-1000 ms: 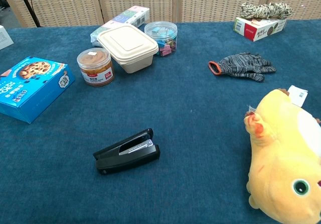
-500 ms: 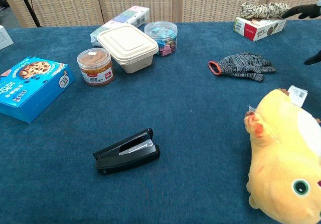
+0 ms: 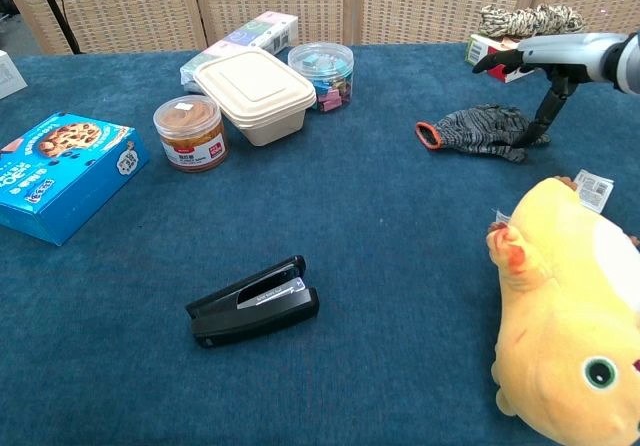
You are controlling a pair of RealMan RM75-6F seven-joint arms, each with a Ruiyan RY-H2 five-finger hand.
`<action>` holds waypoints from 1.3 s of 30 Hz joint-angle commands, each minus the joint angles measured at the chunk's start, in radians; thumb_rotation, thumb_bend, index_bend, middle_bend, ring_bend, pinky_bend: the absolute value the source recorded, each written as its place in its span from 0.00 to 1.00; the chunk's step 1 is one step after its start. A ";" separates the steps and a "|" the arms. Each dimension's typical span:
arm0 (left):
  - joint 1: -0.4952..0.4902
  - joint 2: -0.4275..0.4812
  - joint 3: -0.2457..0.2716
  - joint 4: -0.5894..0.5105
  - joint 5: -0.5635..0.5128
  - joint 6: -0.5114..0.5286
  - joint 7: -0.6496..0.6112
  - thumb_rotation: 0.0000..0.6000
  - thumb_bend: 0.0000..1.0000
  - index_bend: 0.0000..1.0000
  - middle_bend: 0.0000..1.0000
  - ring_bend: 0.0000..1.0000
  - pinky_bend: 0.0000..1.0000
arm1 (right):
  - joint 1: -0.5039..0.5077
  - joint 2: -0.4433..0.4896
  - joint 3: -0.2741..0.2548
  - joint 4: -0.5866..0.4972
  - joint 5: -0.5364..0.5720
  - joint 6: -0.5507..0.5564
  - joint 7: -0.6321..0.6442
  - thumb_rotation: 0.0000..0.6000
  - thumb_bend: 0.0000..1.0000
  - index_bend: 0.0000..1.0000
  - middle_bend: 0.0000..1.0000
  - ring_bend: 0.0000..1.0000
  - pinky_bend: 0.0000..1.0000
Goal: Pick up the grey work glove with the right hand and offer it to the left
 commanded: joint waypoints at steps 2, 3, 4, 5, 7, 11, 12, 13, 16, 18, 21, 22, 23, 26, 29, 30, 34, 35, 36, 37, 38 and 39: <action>-0.005 -0.005 -0.008 0.002 -0.020 -0.006 0.009 1.00 0.00 0.00 0.00 0.00 0.00 | 0.031 -0.043 -0.010 0.046 -0.023 -0.022 0.015 1.00 0.00 0.00 0.00 0.00 0.00; -0.005 -0.009 -0.012 0.004 -0.030 -0.006 0.017 1.00 0.00 0.00 0.00 0.00 0.00 | 0.038 -0.054 -0.012 0.061 -0.024 -0.029 0.022 1.00 0.00 0.00 0.00 0.00 0.00; -0.006 -0.011 -0.015 0.005 -0.037 -0.006 0.022 1.00 0.00 0.00 0.00 0.00 0.00 | 0.042 -0.062 -0.012 0.070 -0.025 -0.033 0.028 1.00 0.00 0.00 0.00 0.00 0.00; -0.006 -0.013 -0.017 0.005 -0.043 -0.008 0.025 1.00 0.00 0.00 0.00 0.00 0.00 | 0.046 -0.068 -0.013 0.080 -0.026 -0.034 0.032 1.00 0.00 0.00 0.00 0.00 0.00; -0.006 -0.014 -0.019 0.006 -0.053 -0.010 0.024 1.00 0.00 0.00 0.00 0.00 0.00 | 0.051 -0.081 -0.018 0.103 -0.034 -0.033 0.039 1.00 0.01 0.00 0.00 0.00 0.00; -0.007 -0.012 -0.018 0.007 -0.057 -0.014 0.021 1.00 0.00 0.00 0.00 0.00 0.00 | 0.061 -0.100 -0.028 0.141 -0.042 -0.045 0.057 1.00 0.03 0.00 0.00 0.00 0.00; -0.006 -0.012 -0.020 0.007 -0.058 -0.012 0.020 1.00 0.00 0.00 0.00 0.00 0.00 | 0.062 -0.104 -0.031 0.148 -0.045 -0.047 0.062 1.00 0.03 0.00 0.00 0.00 0.00; -0.006 -0.012 -0.021 0.008 -0.059 -0.009 0.021 1.00 0.00 0.00 0.00 0.00 0.00 | 0.063 -0.107 -0.033 0.153 -0.048 -0.048 0.070 1.00 0.04 0.00 0.00 0.00 0.00; -0.002 -0.011 -0.027 0.009 -0.063 0.004 0.017 1.00 0.00 0.00 0.00 0.00 0.00 | 0.061 -0.120 -0.045 0.168 -0.065 -0.048 0.101 1.00 0.04 0.00 0.00 0.00 0.00; -0.001 -0.011 -0.029 0.010 -0.066 0.006 0.016 1.00 0.00 0.00 0.00 0.00 0.00 | 0.063 -0.129 -0.055 0.182 -0.079 -0.053 0.120 1.00 0.04 0.01 0.00 0.00 0.00; -0.004 -0.010 -0.026 0.009 -0.066 -0.003 0.017 1.00 0.00 0.00 0.00 0.00 0.00 | 0.068 -0.149 -0.063 0.215 -0.093 -0.052 0.143 1.00 0.08 0.01 0.00 0.00 0.00; -0.005 -0.010 -0.025 0.009 -0.065 -0.005 0.017 1.00 0.00 0.00 0.00 0.00 0.00 | 0.070 -0.154 -0.064 0.225 -0.096 -0.053 0.150 1.00 0.11 0.01 0.00 0.00 0.00; -0.006 -0.010 -0.024 0.010 -0.066 -0.007 0.017 1.00 0.00 0.00 0.00 0.00 0.00 | 0.074 -0.160 -0.066 0.236 -0.100 -0.054 0.158 1.00 0.14 0.02 0.00 0.00 0.00; -0.007 -0.010 -0.026 0.011 -0.070 -0.011 0.016 1.00 0.00 0.00 0.00 0.00 0.00 | 0.079 -0.170 -0.067 0.260 -0.107 -0.048 0.166 1.00 0.22 0.06 0.00 0.00 0.00; -0.008 -0.010 -0.027 0.012 -0.074 -0.013 0.015 1.00 0.00 0.00 0.00 0.00 0.00 | 0.085 -0.180 -0.064 0.284 -0.106 -0.043 0.173 1.00 0.31 0.09 0.04 0.00 0.00; -0.008 -0.010 -0.026 0.012 -0.075 -0.014 0.015 1.00 0.00 0.00 0.00 0.00 0.00 | 0.088 -0.184 -0.064 0.297 -0.106 -0.045 0.169 1.00 0.32 0.10 0.06 0.01 0.01; -0.008 -0.008 -0.026 0.009 -0.073 -0.014 0.009 1.00 0.00 0.00 0.00 0.00 0.00 | 0.098 -0.196 -0.070 0.325 -0.100 -0.069 0.150 1.00 0.35 0.15 0.13 0.06 0.04; -0.007 -0.007 -0.025 0.010 -0.071 -0.012 0.008 1.00 0.00 0.00 0.00 0.00 0.00 | 0.099 -0.198 -0.073 0.329 -0.100 -0.074 0.144 1.00 0.35 0.15 0.13 0.07 0.04; -0.006 -0.007 -0.024 0.010 -0.070 -0.011 0.007 1.00 0.00 0.00 0.00 0.00 0.00 | 0.100 -0.199 -0.076 0.330 -0.100 -0.077 0.139 1.00 0.35 0.15 0.14 0.07 0.04; -0.006 -0.007 -0.023 0.009 -0.068 -0.011 0.006 1.00 0.00 0.00 0.00 0.00 0.00 | 0.100 -0.200 -0.078 0.331 -0.101 -0.080 0.136 1.00 0.35 0.15 0.14 0.07 0.04; -0.006 -0.007 -0.023 0.009 -0.067 -0.010 0.005 1.00 0.00 0.00 0.00 0.00 0.00 | 0.100 -0.202 -0.079 0.331 -0.101 -0.080 0.134 1.00 0.35 0.15 0.15 0.08 0.04; -0.005 -0.006 -0.022 0.009 -0.065 -0.011 0.003 1.00 0.00 0.00 0.00 0.00 0.00 | 0.099 -0.204 -0.078 0.331 -0.100 -0.076 0.133 1.00 0.35 0.16 0.16 0.09 0.04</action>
